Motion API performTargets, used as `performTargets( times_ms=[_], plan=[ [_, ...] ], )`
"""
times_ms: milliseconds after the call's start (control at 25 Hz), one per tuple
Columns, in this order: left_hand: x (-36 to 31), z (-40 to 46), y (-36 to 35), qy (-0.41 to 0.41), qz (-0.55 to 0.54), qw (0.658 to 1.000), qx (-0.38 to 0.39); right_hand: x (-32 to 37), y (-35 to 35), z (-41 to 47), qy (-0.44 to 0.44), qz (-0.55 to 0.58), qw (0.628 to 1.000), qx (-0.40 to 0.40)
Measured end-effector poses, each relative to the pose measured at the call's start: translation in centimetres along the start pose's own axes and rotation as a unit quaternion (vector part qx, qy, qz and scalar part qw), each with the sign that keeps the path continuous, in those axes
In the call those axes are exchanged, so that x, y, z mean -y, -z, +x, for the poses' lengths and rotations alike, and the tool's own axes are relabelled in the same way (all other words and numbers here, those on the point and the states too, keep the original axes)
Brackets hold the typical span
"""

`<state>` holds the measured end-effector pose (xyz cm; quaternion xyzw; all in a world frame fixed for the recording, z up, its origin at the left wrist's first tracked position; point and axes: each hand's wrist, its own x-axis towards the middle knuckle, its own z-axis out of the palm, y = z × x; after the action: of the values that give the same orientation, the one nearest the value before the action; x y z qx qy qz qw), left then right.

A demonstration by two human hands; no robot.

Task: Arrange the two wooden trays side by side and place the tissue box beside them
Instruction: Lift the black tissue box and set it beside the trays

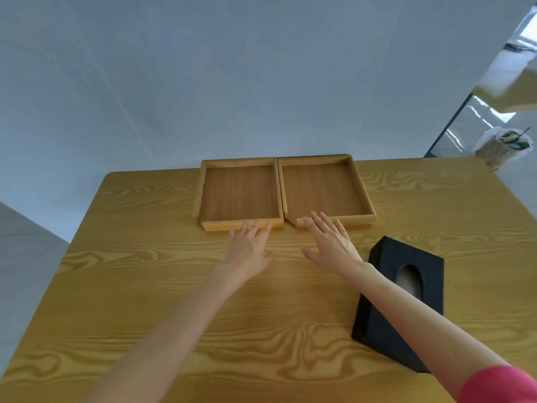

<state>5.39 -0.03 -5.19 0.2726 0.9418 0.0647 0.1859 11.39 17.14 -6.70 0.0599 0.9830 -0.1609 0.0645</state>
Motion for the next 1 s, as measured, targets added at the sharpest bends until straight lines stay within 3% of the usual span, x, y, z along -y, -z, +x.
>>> performTargets(
  times_ms=[320, 520, 720, 1000],
  plan=[
    [-8.3, -1.2, -2.9, 0.006, -0.05, 0.999, 0.013, -6.8, 2.1, -4.7, -0.013, 0.004, 1.0, 0.012],
    [-14.2, -0.9, -5.9, 0.025, -0.211, 0.974, 0.082, -11.9, 2.7, -6.6, -0.044, 0.01, 0.999, 0.022],
    [-18.5, -0.2, -8.5, 0.008, -0.208, 0.972, 0.109, -15.3, 2.3, -8.0, -0.085, 0.01, 0.995, 0.056],
    [-20.2, -0.3, -9.7, 0.029, -0.176, 0.98, 0.084, -16.8, 2.5, -7.7, -0.052, 0.017, 0.997, 0.047]
  ],
)
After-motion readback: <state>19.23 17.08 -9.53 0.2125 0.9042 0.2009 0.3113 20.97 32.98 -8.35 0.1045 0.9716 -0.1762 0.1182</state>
